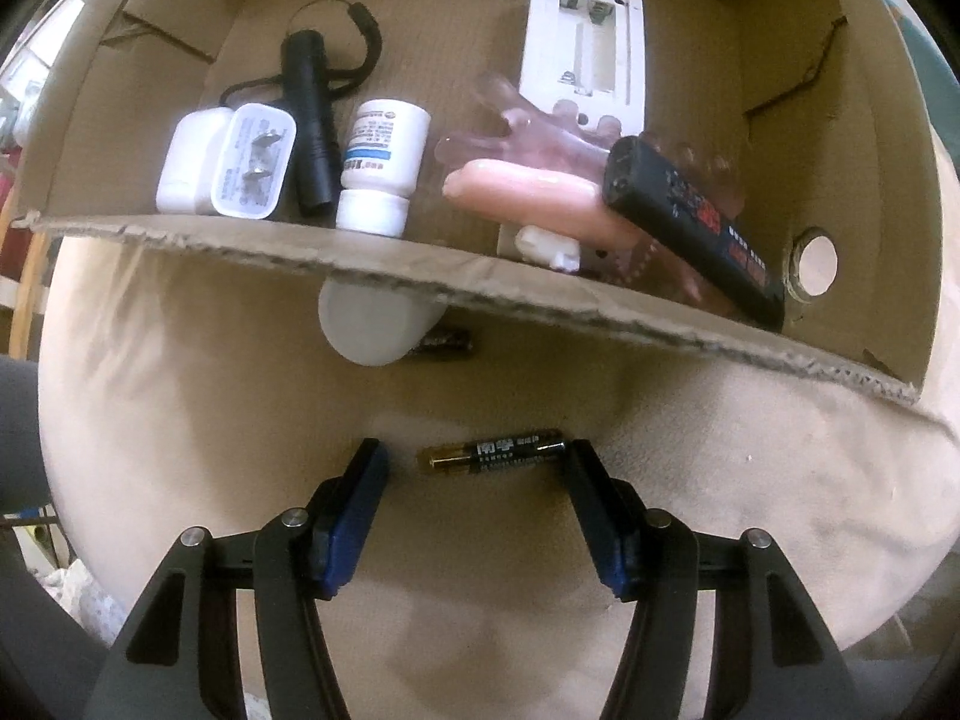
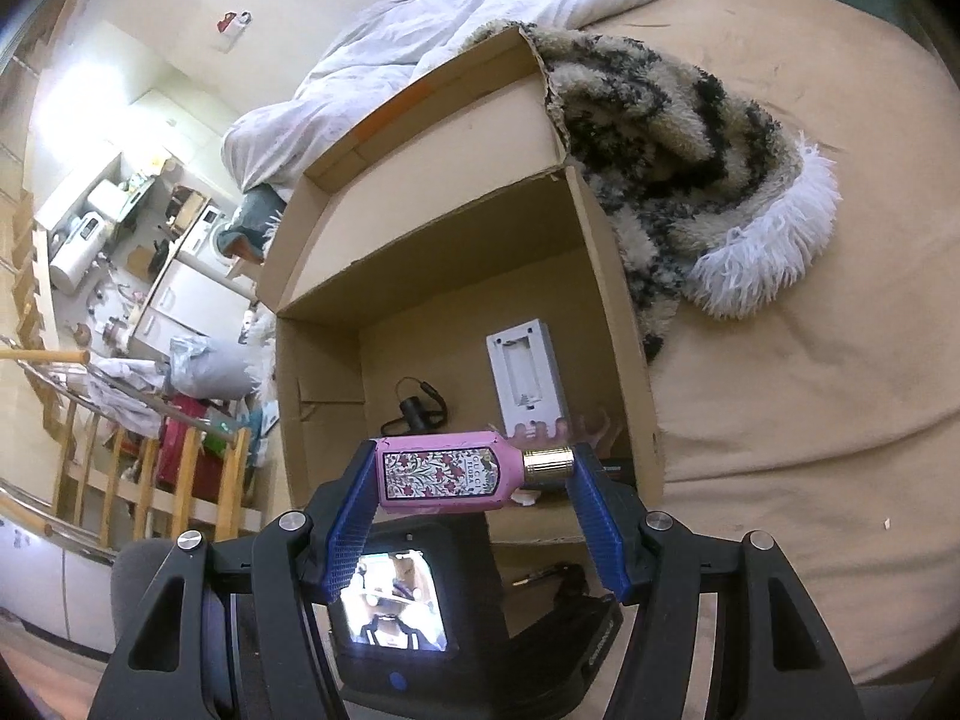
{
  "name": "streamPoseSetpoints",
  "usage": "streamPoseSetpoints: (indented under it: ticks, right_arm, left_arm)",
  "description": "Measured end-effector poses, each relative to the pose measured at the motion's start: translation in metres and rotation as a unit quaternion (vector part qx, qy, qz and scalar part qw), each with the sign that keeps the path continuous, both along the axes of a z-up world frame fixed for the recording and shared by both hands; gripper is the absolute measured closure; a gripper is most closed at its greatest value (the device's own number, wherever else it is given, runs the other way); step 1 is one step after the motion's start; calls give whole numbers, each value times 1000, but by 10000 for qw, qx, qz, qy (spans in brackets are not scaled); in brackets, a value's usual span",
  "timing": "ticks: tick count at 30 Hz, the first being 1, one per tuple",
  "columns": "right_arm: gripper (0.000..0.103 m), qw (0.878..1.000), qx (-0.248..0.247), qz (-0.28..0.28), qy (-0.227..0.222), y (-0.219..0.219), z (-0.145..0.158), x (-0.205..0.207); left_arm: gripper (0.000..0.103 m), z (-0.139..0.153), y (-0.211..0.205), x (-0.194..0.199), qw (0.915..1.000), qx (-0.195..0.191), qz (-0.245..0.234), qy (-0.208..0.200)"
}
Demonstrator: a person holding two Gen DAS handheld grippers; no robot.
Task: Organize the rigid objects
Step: 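Grasp the black-and-gold AA battery with the left tool while the right tool holds the perfume, then carry the battery and perfume bottle into the box with both tools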
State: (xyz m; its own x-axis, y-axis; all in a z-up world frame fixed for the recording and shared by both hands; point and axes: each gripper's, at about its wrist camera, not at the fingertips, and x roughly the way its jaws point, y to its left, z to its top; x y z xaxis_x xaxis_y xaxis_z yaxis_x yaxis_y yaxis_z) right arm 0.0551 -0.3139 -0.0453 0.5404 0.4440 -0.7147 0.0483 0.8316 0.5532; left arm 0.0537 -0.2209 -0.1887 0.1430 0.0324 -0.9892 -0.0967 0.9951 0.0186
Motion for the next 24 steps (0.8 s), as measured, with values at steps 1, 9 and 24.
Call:
streamPoseSetpoints:
  ticks: [1, 9, 24]
  right_arm:
    - [37, 10000, 7, 7, -5, 1, 0, 0]
    - [37, 10000, 23, 61, 66, 3, -1, 1]
    - [37, 9991, -271, -49, 323, 1, -14, 3]
  left_arm:
    - [45, 0, 0, 0, 10000, 3, 12, 2]
    - [53, 0, -8, 1, 10000, 83, -52, -6]
    - [64, 8, 2, 1, 9993, -207, -311, -20]
